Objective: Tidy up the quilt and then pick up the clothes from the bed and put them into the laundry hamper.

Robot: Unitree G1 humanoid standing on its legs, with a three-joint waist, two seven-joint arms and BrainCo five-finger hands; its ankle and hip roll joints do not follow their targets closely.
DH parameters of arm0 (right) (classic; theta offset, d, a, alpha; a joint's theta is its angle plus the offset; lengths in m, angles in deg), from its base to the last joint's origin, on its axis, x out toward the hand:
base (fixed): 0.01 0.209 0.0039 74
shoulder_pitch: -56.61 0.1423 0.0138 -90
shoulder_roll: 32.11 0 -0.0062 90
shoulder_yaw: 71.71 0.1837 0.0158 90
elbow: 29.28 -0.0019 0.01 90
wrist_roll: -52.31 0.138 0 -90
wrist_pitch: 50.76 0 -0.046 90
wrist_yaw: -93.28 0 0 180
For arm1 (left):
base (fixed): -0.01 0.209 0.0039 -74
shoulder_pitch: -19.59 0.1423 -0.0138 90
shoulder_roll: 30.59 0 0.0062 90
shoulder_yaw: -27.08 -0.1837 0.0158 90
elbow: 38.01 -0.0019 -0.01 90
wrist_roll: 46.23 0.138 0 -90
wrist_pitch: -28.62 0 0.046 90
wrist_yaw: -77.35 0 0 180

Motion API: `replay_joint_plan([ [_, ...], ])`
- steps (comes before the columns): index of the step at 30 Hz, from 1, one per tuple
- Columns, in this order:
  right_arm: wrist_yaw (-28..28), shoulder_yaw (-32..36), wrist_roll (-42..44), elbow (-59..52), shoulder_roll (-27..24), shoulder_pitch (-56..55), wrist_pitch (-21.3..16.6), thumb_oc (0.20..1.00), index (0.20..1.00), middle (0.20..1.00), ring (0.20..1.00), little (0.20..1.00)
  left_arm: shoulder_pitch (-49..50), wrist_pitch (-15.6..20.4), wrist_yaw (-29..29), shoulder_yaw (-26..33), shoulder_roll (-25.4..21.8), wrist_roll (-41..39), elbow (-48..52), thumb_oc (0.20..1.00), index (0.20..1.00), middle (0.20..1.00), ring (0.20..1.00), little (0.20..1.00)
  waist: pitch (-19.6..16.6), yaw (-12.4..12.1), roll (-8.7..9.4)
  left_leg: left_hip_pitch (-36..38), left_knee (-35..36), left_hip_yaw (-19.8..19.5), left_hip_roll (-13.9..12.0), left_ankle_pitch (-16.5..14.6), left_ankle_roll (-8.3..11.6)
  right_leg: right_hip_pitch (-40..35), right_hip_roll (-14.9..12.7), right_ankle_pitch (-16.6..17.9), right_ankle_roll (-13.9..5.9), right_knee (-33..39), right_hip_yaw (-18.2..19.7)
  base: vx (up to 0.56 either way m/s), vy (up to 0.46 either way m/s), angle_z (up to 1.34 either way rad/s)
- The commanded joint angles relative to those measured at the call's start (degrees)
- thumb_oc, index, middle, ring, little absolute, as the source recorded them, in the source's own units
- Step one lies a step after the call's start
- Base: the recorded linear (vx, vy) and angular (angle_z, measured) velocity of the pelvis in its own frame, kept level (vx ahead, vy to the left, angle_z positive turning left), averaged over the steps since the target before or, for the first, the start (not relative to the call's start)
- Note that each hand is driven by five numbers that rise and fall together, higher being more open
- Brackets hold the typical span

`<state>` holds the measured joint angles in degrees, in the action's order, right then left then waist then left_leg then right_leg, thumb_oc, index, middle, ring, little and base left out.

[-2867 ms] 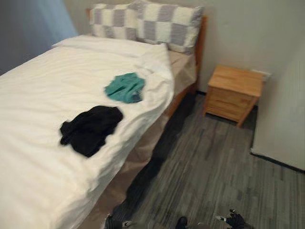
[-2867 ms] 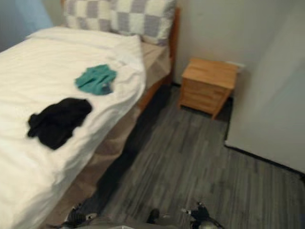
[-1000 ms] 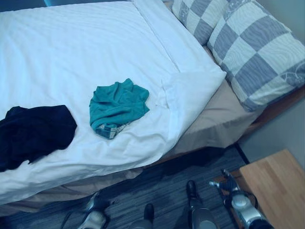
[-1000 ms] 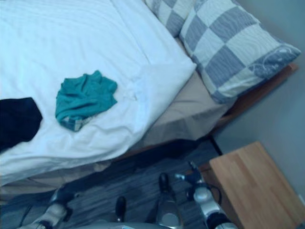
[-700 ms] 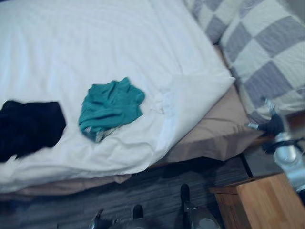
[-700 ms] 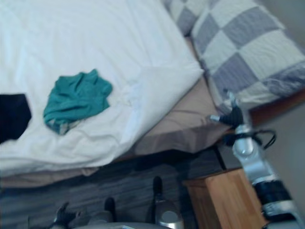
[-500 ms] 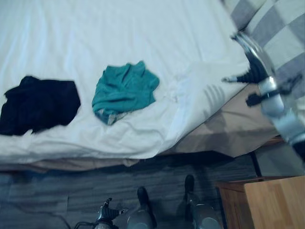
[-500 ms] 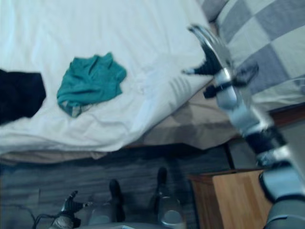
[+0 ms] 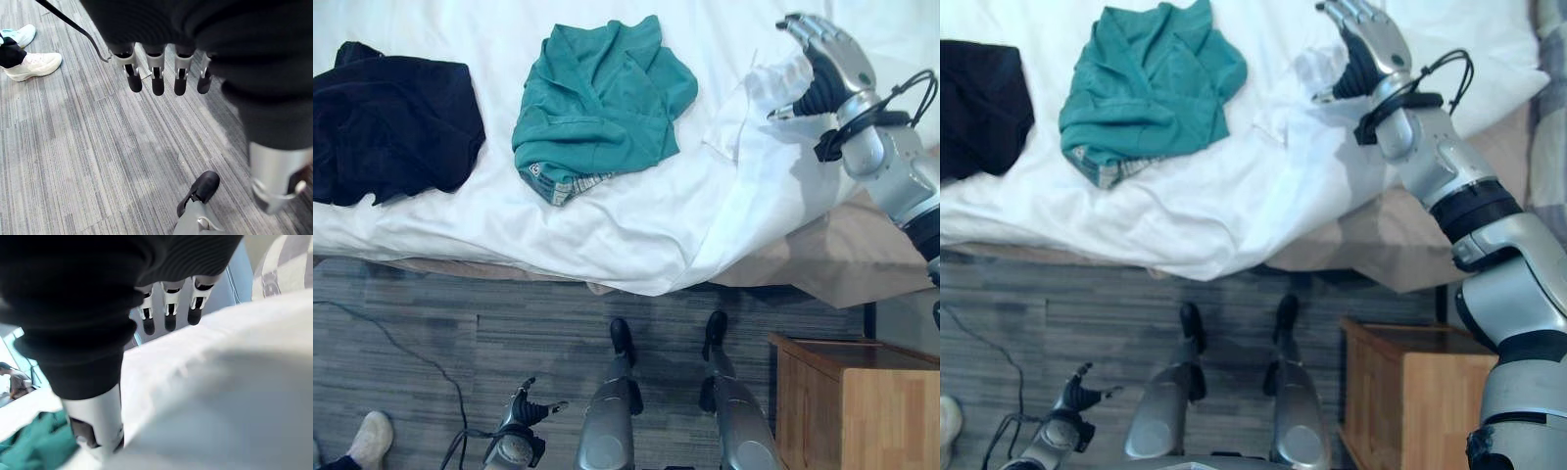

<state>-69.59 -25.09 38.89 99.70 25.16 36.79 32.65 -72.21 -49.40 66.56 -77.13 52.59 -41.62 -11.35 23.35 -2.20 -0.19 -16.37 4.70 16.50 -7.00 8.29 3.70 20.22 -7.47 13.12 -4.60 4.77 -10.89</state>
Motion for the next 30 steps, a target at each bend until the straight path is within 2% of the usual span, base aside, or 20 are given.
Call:
replay_joint_plan([
  [1,1.25,0.59,1.84,6.6,-0.24,1.63,-0.36,0.52,0.52,0.52,0.52,0.52,-0.97,0.41,-0.57,-1.69,-3.35,-1.6,-0.02,1.0,1.0,1.0,1.0,1.0,-0.51,-0.08,1.1,0.94,-0.59,-0.9,-2.76,-2.11,3.96,0.32,-3.29,-9.16,-5.4,-5.89,2.42,0.0,0.0,0.0],
  [2,0.94,0.83,1.88,8.24,0.25,0.68,-0.27,0.2,0.2,0.2,0.2,0.2,-1.22,0.51,-0.56,-1.97,-3.26,-1.17,0.07,1.0,1.0,1.0,1.0,1.0,-0.36,-0.13,0.72,0.96,-0.75,-1.11,-2.59,-2.26,3.91,0.59,-3.21,-9.43,-5.32,-6.51,2.55,0.0,0.0,0.0],
  [6,0.42,5.55,3.43,6.18,1.56,-8.01,-0.83,0.2,0.2,0.2,0.2,0.2,-1.51,0.36,-0.88,-2.04,-1.77,-0.83,0.54,1.0,1.0,1.0,1.0,1.0,-0.53,0.78,0.38,2.45,-1.89,-1.49,-2.65,-3.39,3.72,-0.91,-3.04,-10.52,-5.11,-6.86,2.6,0.01,0.002,0.01],
  [7,0.67,9.3,3.83,1.86,2.3,-15.33,-1.31,0.2,0.2,0.2,0.2,0.2,-1.67,0.04,-1.16,-1.71,-0.75,-0.39,0.69,1.0,1.0,1.0,1.0,1.0,-1.23,1.73,0.69,4.09,-1.85,-1.44,-2.72,-4.07,3.61,-2.69,-2.9,-10.98,-5.11,-6.51,2.45,0.03,0.002,0.05],
  [8,0.66,9.47,3.79,1.73,2.27,-15.54,-1.27,0.2,0.2,0.2,0.2,0.2,-1.64,0.03,-1.16,-1.79,-0.81,-0.39,0.7,1.0,1.0,1.0,1.0,1.0,-1.23,1.64,0.73,4.16,-1.83,-1.43,-2.72,-4.07,3.61,-2.76,-2.9,-10.98,-5.11,-6.48,2.45,0.1,-0.008,0.15],
  [9,0.91,14.72,3.42,-4.38,3.41,-25.18,-1.7,0.2,0.2,0.2,0.2,0.2,-1.61,-0.56,-1.33,-1.15,0.19,0.02,0.85,1.0,1.0,1.0,1.0,1.0,-2.46,2.69,1.42,6.23,-1.7,-1.44,-2.6,-4.95,3.38,-5.18,-2.81,-11.28,-5.17,-5.86,2.34,0.09,-0.01,0.17],
  [10,0.96,17.68,3.19,-7.43,3.97,-29.94,-1.84,0.2,0.2,0.2,0.2,0.2,-1.57,-1.0,-1.29,-0.66,0.58,0.2,0.81,1.0,1.0,1.0,1.0,1.0,-3.09,3.24,1.8,7.27,-1.56,-1.38,-2.51,-5.27,3.31,-6.36,-2.69,-11.31,-5.22,-5.44,2.17,0.09,-0.01,0.17],
  [11,0.93,17.89,3.15,-7.61,3.94,-30.21,-1.78,0.2,0.2,0.2,0.2,0.2,-1.54,-1.0,-1.29,-0.77,0.51,0.19,0.82,1.0,1.0,1.0,1.0,1.0,-3.08,3.12,1.84,7.36,-1.53,-1.37,-2.5,-5.27,3.31,-6.46,-2.7,-11.3,-5.22,-5.39,2.17,0.06,-0.002,0.11],
  [12,1.09,21.05,3.24,-9.38,5.22,-35.36,-2.0,0.2,0.2,0.2,0.2,0.2,-1.69,-1.49,-1.45,-0.11,0.99,0.65,0.57,1.0,1.0,1.0,1.0,1.0,-3.86,3.99,2.24,8.52,-1.39,-1.2,-2.53,-5.64,3.26,-7.63,-2.66,-11.29,-5.32,-4.96,1.96,0.07,0.0,0.01],
  [13,1.27,23.73,3.39,-10.82,6.69,-39.8,-2.13,0.297,0.297,0.297,0.297,0.297,-1.92,-1.88,-1.5,0.23,1.32,0.9,0.31,1.0,1.0,1.0,1.0,1.0,-4.78,4.44,2.69,9.56,-1.11,-1.14,-2.38,-5.91,3.07,-8.62,-2.62,-11.08,-5.39,-4.38,1.85,0.14,0.018,-0.02],
  [14,1.43,28.65,4.81,-10.37,10.18,-47.36,-2.35,1.0,1.0,1.0,1.0,1.0,-2.13,-2.57,-1.32,1.02,1.45,1.62,-0.06,1.0,1.0,1.0,1.0,1.0,-6.39,5.37,3.22,11.5,-0.52,-1.03,-2.11,-6.41,2.82,-10.64,-2.59,-10.93,-5.54,-3.53,1.7,0.15,0.037,-0.09],
  [16,1.52,30.93,6.46,-9.36,12.31,-50.64,-2.27,1.0,1.0,1.0,1.0,1.0,-2.03,-2.89,-1.27,1.49,1.54,1.82,-0.41,1.0,1.0,1.0,1.0,1.0,-7.27,5.89,3.54,12.55,-0.28,-0.84,-2.07,-6.73,2.73,-11.72,-2.55,-10.78,-5.62,-2.95,1.62,0.11,0.043,-0.06],
  [17,0.88,34.35,9.32,-7.72,15.41,-56.04,-1.9,1.0,1.0,1.0,1.0,1.0,-2.02,-3.63,-0.92,2.4,1.68,1.99,-0.82,1.0,1.0,1.0,1.0,1.0,-8.82,6.78,3.93,14.37,0.11,-0.56,-1.94,-7.4,2.58,-13.44,-2.46,-10.68,-5.77,-2.08,1.6,0.1,0.059,-0.13],
  [19,0.62,36.12,10.78,-6.71,16.7,-58.11,-1.65,1.0,1.0,1.0,1.0,1.0,-1.82,-3.96,-0.59,2.71,1.57,2.11,-0.97,1.0,1.0,1.0,1.0,1.0,-9.84,7.19,4.26,14.87,0.3,-0.24,-1.87,-7.49,2.56,-13.92,-2.47,-10.41,-5.84,-1.58,1.74,0.1,0.053,-0.17],
  [20,0.12,38.04,13.02,-4.84,19.22,-61.31,-1.26,1.0,1.0,1.0,1.0,1.0,-2.84,-4.84,-0.36,2.84,1.74,1.92,-2.55,1.0,1.0,1.0,1.0,1.0,-11.08,8.43,4.85,16.37,0.3,0.44,-2.09,-8.18,2.62,-15.08,-2.4,-10.27,-6.12,-0.81,2.17,0.09,0.045,-0.22],
  [22,0.31,41.05,16.04,-0.54,20.01,-63.54,-0.28,1.0,1.0,1.0,1.0,1.0,-3.43,-4.97,0.28,3.98,1.59,1.17,-4.46,1.0,1.0,1.0,1.0,1.0,-12.08,8.84,5.05,17.14,0.3,0.78,-2.09,-8.63,2.6,-15.81,-2.48,-10.16,-6.26,-0.38,2.21,0.08,0.049,-0.2],
  [23,0.31,41.05,16.05,-0.51,20.02,-63.5,-0.31,1.0,1.0,1.0,1.0,1.0,-3.47,-4.97,0.28,3.99,1.58,1.16,-4.47,1.0,1.0,1.0,1.0,1.0,-12.18,8.82,5.09,16.95,0.3,0.81,-2.07,-8.49,2.59,-15.62,-2.5,-10.04,-6.22,-0.36,2.26,0.05,0.037,-0.14],
  [24,1.0,43.4,19.07,3.3,20.07,-63.81,-0.37,1.0,1.0,1.0,1.0,1.0,-3.77,-5.49,0.6,4.02,2.05,1.0,-6.15,1.0,1.0,1.0,1.0,1.0,-13.06,9.13,5.41,17.37,0.3,1.03,-2.12,-8.66,2.65,-16.07,-2.62,-9.95,-6.28,-0.2,2.13,0.05,0.038,-0.18],
  [27,2.74,48.31,22.99,4.58,18.0,-64.65,-0.16,1.0,1.0,1.0,1.0,1.0,-3.41,-5.94,1.2,4.13,2.27,0.76,-7.35,1.0,1.0,1.0,1.0,1.0,-13.64,9.88,5.89,17.88,0.3,1.44,-2.1,-8.97,2.64,-16.33,-2.73,-9.82,-6.42,-0.09,2.25,0.04,0.045,-0.08],
  [30,6.07,54.17,22.82,-1.85,13.57,-65.64,-0.52,1.0,1.0,1.0,1.0,1.0,-2.43,-5.91,1.38,4.65,2.55,0.45,-8.01,1.0,1.0,1.0,1.0,1.0,-13.69,10.09,6.31,18.12,0.3,1.61,-2.09,-9.25,2.58,-16.37,-2.87,-9.58,-6.62,-0.08,2.29,0.02,0.039,-0.16],
])
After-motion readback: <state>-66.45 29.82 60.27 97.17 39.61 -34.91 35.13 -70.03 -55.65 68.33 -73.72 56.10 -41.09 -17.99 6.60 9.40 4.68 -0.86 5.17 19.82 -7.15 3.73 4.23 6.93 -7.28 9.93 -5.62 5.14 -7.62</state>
